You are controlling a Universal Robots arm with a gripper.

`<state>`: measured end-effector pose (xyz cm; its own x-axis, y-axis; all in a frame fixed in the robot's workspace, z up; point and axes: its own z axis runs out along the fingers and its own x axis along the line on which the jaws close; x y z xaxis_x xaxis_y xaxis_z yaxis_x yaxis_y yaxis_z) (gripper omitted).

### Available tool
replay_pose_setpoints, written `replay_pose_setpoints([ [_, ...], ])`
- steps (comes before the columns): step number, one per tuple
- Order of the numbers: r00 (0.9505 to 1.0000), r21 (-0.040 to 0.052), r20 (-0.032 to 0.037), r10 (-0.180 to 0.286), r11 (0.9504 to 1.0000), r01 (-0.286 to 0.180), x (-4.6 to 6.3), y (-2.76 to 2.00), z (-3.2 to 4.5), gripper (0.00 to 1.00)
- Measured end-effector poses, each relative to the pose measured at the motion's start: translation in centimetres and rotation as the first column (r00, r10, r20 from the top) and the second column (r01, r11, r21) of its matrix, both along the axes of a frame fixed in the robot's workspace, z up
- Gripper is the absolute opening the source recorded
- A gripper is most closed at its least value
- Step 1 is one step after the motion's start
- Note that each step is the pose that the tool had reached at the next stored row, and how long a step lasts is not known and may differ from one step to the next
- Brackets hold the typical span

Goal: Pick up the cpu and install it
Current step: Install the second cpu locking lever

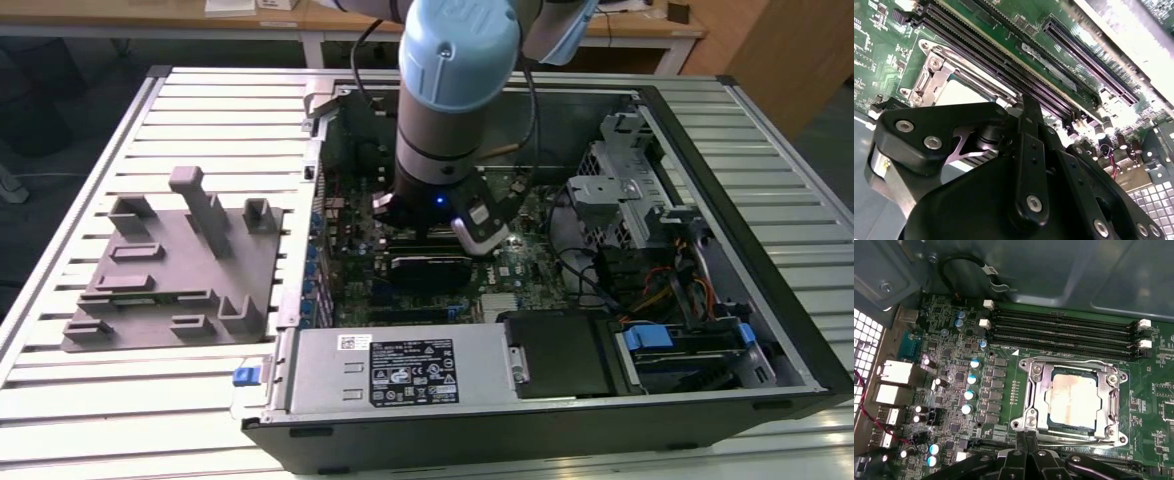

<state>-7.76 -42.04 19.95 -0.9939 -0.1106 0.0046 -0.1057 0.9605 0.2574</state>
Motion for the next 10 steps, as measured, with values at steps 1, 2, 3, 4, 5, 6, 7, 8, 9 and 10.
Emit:
replay_pose_setpoints([
  [1, 1.0, 0.0019, 0.0, 0.0, 1.0, 0.0, 0.0, -0.08, 0.0, 0.11],
  [2, 1.0, 0.004, 0.0, 0.0, 1.0, 0.0, 0.0, -0.17, 0.0, 0.11],
  [3, 1.0, 0.0063, 0.0001, 0.0, 1.0, 0.0, -0.02, -0.27, 0.0, 0.11],
  [4, 1.0, 0.0089, 0.0, 0.0, 1.0, 0.0, -0.03, -0.38, 0.0, 0.11],
  [5, 1.0, 0.0131, 0.0, 0.0, 0.9999, 0.0, -0.05, -0.47, 0.0, 0.11],
  [6, 1.0, 0.0173, 0.0, 0.0, 0.9999, 0.0, -0.08, -0.53, 0.0, 0.11],
  [7, 1.0, 0.0224, -0.0001, 0.0, 0.9997, 0.0, -0.12, -0.57, 0.0, 0.11],
  [8, 1.0, 0.0285, 0.0, 0.0, 0.9996, 0.0, -0.15, -0.6, -0.01, 0.11],
  [9, 1.0, 0.0349, 0.0, 0.0, 0.9994, 0.0, -0.17, -0.61, -0.03, 0.11],
  [10, 1.0, 0.0404, 0.0, 0.0, 0.9992, 0.0, -0.2, -0.62, -0.06, 0.11],
])
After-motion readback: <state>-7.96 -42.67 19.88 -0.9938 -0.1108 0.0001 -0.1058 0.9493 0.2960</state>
